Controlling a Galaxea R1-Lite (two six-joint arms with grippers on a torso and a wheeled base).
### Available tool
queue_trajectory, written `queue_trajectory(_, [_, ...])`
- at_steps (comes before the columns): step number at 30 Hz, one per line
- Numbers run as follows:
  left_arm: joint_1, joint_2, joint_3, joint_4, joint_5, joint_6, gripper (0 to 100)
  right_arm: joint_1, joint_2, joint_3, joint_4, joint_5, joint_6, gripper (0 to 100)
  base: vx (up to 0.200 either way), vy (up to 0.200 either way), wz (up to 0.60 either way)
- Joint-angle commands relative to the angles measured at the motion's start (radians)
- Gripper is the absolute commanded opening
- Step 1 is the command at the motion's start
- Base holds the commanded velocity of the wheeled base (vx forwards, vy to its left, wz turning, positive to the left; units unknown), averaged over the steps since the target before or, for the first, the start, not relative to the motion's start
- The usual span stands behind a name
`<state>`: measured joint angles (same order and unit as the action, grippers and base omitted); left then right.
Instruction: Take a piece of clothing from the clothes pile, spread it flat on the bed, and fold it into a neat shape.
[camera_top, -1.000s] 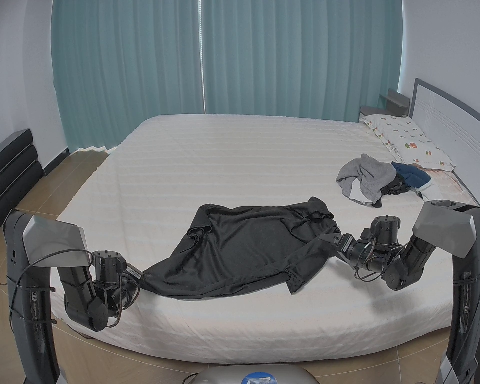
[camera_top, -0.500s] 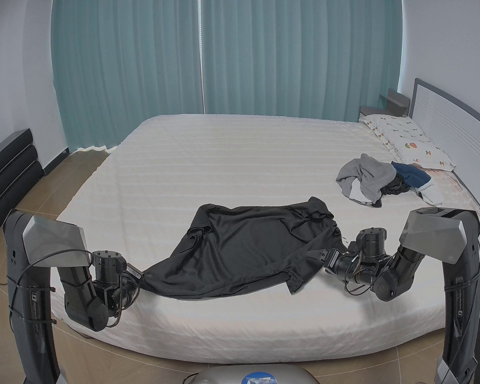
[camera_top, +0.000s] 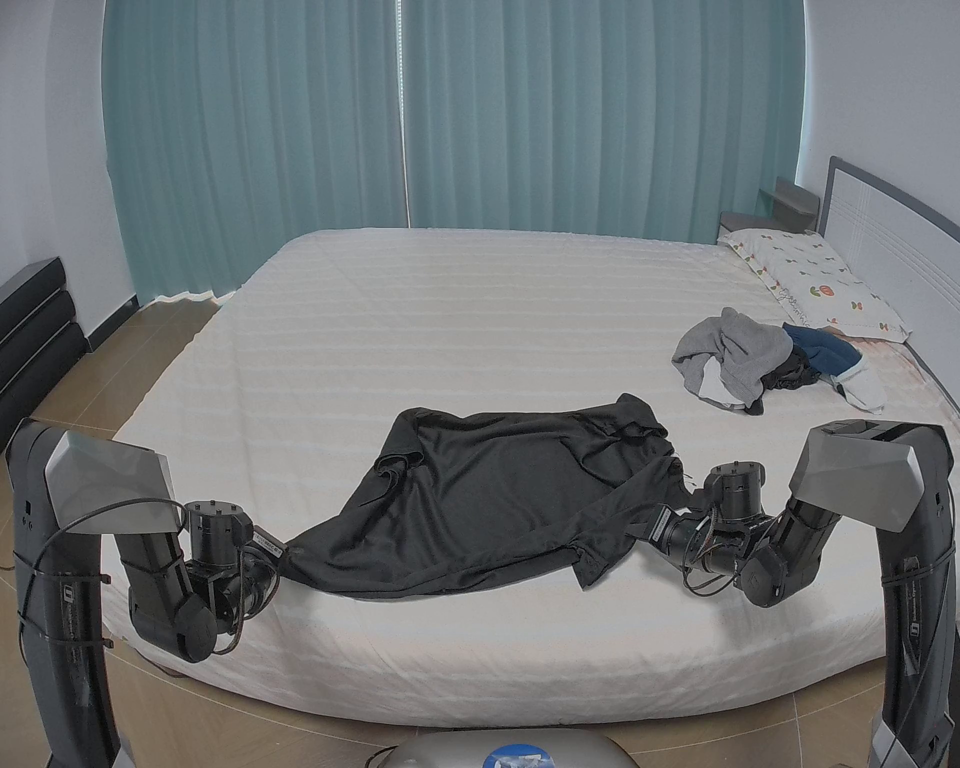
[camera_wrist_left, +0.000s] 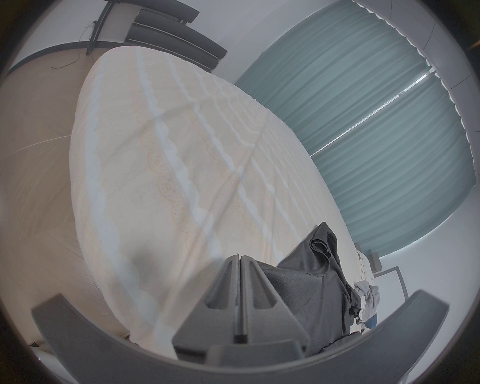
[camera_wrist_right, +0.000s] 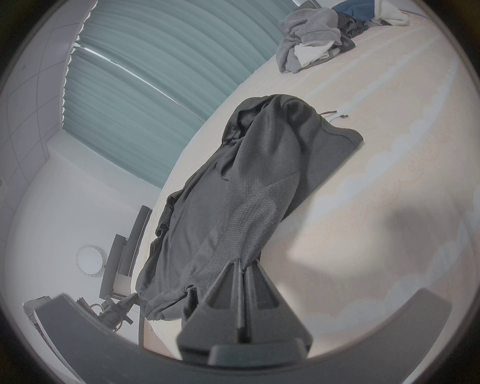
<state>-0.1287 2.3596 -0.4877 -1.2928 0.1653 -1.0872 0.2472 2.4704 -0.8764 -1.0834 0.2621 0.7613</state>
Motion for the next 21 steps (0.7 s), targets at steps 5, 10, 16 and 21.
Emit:
queue_trajectory(5, [0.001,-0.002,0.0,0.0,-0.001,0.012,0,-0.009,-0.173,0.099,0.037,0.002,-0.003,0,0.0,0.0,0.0])
queue_trajectory(10, [0.001,-0.011,0.011,0.001,-0.004,0.012,0,-0.019,-0.317,0.129,0.189,0.003,-0.011,0,0.0,0.0,0.0])
queue_trajectory(16, [-0.046,-0.062,0.087,0.0,-0.003,0.053,0,-0.059,-0.419,0.143,0.389,0.002,-0.125,0,0.0,0.0,0.0])
queue_trajectory(21, [-0.06,-0.109,0.164,0.0,-0.004,0.127,0,-0.098,-0.538,0.181,0.53,0.003,-0.181,0,0.0,0.0,0.0])
